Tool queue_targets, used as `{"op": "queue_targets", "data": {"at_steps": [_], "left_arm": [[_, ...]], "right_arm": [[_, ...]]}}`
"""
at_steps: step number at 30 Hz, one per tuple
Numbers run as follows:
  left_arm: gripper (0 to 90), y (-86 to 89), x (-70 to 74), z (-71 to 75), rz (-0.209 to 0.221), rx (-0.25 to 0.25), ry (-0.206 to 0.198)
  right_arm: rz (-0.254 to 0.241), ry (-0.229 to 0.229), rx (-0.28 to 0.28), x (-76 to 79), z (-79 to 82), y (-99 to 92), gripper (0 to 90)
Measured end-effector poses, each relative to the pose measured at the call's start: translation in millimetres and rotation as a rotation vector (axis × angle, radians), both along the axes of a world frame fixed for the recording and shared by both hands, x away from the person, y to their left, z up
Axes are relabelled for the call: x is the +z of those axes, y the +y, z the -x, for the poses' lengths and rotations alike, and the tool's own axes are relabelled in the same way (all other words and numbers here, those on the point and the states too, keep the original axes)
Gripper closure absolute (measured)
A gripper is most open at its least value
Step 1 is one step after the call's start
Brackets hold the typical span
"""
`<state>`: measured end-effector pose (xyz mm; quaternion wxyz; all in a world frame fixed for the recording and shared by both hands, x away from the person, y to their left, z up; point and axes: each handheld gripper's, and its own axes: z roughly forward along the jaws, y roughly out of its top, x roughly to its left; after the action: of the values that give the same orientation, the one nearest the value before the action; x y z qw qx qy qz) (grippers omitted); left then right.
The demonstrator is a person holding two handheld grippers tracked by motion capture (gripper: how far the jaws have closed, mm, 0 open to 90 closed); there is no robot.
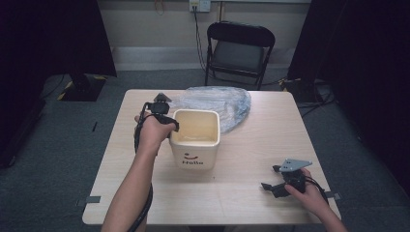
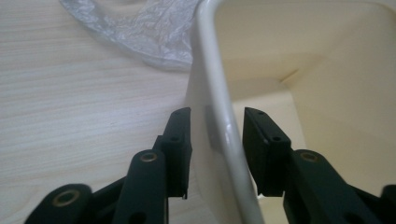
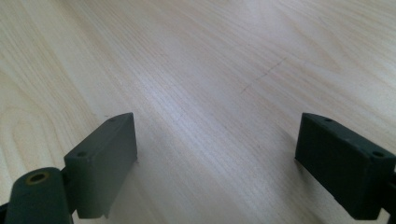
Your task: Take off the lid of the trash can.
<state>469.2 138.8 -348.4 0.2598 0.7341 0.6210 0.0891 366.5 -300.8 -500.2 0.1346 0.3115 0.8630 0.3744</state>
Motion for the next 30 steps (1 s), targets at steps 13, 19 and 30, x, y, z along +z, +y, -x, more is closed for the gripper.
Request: {"op": "queue_targets", "data": {"at_steps": [13,19,30], "left_arm": [[75.3,-2.7,0.2,-1.1,0.003,0.034,0.027],[75.2,-0.7,10.2,0.5,0.041,0.063,0.022],[77.1,3.5,13.3,0.6,0.09,0.107,0.023]], "right_arm": [[0.0,0.0,0.0,0.0,0.0,0.0,11.7],[0.001,0.0,-0.001,0.0,0.0,0.0,11.7],[0.0,0.0,0.0,0.0,0.0,0.0,11.7]]}}
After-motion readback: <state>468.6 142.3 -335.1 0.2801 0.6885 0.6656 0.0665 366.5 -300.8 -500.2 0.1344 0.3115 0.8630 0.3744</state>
